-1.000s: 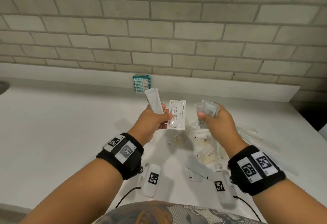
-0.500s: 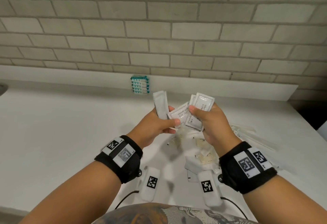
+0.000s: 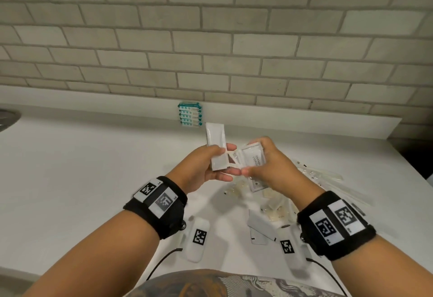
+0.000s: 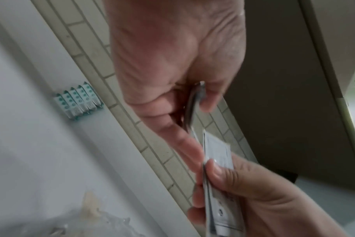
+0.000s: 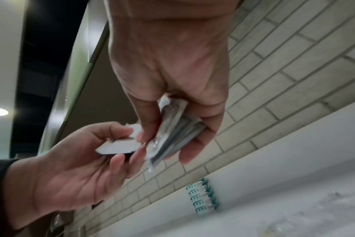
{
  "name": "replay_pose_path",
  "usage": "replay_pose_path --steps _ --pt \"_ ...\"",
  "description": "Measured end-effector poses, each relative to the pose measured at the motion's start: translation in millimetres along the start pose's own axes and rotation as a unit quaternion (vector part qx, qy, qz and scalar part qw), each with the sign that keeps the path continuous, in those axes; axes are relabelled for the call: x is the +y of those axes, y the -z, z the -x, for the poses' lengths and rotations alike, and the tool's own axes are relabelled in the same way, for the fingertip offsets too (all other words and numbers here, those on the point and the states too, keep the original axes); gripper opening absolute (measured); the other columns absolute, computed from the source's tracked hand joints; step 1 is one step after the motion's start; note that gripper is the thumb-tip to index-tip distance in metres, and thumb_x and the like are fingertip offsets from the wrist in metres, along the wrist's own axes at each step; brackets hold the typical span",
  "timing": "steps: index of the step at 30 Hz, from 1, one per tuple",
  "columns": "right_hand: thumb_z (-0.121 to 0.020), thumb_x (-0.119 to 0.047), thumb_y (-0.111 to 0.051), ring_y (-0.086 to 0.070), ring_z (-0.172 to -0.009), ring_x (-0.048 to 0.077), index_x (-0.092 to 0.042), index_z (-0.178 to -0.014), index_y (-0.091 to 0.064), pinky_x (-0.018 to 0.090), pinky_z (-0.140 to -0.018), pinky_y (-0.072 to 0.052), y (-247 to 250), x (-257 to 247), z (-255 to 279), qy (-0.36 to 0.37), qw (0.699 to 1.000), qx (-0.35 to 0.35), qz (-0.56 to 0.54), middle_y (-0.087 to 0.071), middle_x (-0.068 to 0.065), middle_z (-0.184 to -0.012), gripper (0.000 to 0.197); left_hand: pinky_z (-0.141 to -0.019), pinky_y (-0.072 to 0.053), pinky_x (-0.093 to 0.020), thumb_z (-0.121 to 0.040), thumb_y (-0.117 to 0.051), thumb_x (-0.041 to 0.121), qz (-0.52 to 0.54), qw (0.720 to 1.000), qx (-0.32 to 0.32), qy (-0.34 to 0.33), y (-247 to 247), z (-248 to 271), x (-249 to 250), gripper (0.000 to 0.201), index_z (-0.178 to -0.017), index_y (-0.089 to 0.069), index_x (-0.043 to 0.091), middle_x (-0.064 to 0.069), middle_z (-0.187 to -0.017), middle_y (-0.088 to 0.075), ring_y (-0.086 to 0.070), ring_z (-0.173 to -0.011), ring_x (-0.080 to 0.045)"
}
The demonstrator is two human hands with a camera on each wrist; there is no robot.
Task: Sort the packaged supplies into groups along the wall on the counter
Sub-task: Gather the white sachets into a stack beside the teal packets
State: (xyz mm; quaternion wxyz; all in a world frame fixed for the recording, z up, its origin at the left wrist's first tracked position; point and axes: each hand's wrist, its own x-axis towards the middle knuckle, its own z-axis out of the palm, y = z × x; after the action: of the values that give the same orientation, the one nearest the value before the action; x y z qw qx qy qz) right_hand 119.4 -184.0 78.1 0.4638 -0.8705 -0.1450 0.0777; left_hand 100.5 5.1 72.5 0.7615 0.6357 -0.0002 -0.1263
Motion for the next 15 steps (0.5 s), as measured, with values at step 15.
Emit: replay_pose_path --steps 15 --pt "-0.071 0.010 -0.075 -0.059 -0.078 0.016 -0.008 -0.084 -0.075 0.018 -0.073 -0.051 15 1 -6 0.155 0.976 0.021 -0.151 -0.059 0.007 -0.085 0.022 -0.060 -0.054 -0.022 -0.094 -0.045 0.046 0.010 1.000 -0.001 0.001 8 1 -1 0.047 -0.119 -0.057 0.008 -0.014 -0.102 -0.067 -0.064 -0.077 -0.019"
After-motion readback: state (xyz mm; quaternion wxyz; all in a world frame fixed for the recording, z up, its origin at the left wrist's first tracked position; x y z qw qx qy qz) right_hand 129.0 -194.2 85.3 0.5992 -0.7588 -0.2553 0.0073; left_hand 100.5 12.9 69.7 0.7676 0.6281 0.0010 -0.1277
